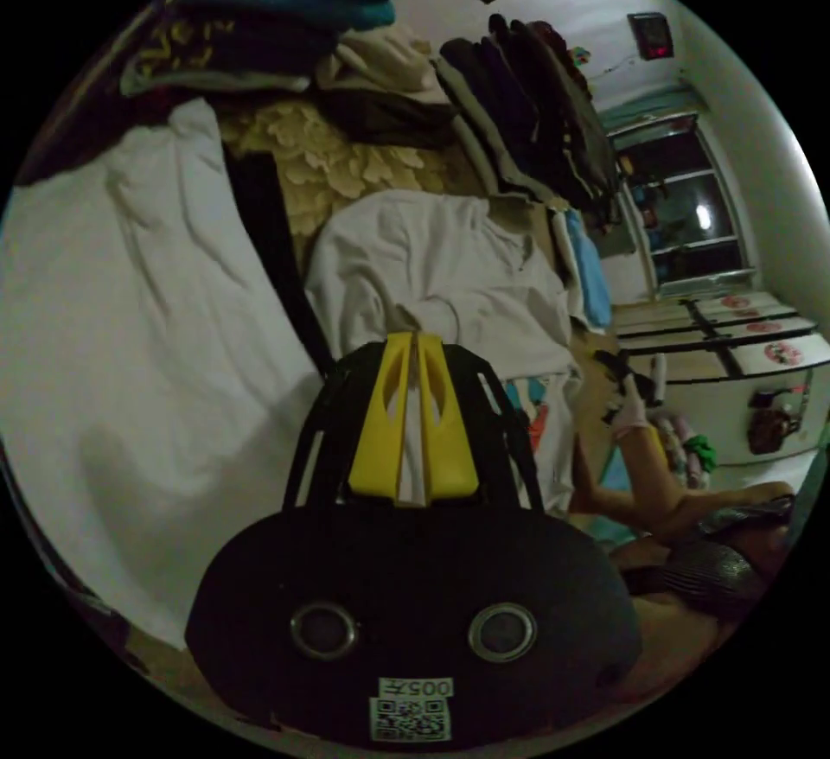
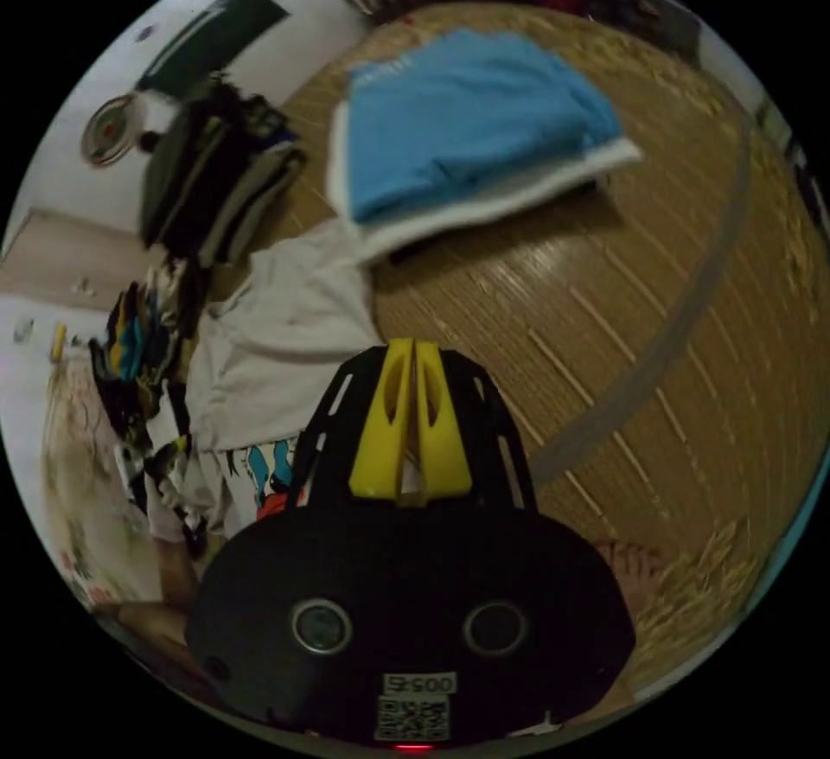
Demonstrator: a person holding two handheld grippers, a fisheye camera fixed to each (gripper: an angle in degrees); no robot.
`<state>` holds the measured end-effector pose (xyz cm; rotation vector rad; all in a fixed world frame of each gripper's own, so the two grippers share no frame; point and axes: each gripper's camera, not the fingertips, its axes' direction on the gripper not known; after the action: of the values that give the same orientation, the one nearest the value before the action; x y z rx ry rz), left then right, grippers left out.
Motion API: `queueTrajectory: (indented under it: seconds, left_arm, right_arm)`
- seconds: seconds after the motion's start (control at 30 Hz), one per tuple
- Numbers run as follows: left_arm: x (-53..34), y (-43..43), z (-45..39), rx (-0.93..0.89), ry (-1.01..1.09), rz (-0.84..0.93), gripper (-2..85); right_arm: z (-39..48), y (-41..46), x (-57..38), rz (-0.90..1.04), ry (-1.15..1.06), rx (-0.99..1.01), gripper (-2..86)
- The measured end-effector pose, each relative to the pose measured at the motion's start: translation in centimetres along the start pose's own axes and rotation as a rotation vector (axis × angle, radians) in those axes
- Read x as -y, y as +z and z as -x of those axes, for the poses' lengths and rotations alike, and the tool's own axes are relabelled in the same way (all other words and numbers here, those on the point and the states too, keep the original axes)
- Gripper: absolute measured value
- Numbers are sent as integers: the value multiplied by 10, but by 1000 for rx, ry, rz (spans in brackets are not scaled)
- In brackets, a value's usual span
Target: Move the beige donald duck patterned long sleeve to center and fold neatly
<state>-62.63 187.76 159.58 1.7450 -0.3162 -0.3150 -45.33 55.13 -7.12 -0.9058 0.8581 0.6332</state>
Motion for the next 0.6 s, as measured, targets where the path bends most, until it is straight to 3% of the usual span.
queueTrajectory:
  seconds: [0.13, 0.33, 0.43, 0.6]
  left_arm:
    - [11, -14, -35, 147, 174, -44, 51]
    - [41, 51, -65, 118, 358, 246, 87]
    - [38, 68, -80, 186, 383, 296, 56]
    - [-1, 49, -124, 194, 591, 168, 37]
  right_arm:
    - [67, 11, 25, 29, -305, 53, 22]
    - [171, 70, 42, 204, -718, -105, 52]
    - [201, 96, 30, 259, -846, -245, 18]
    - [211, 92, 11, 179, -861, -340, -8]
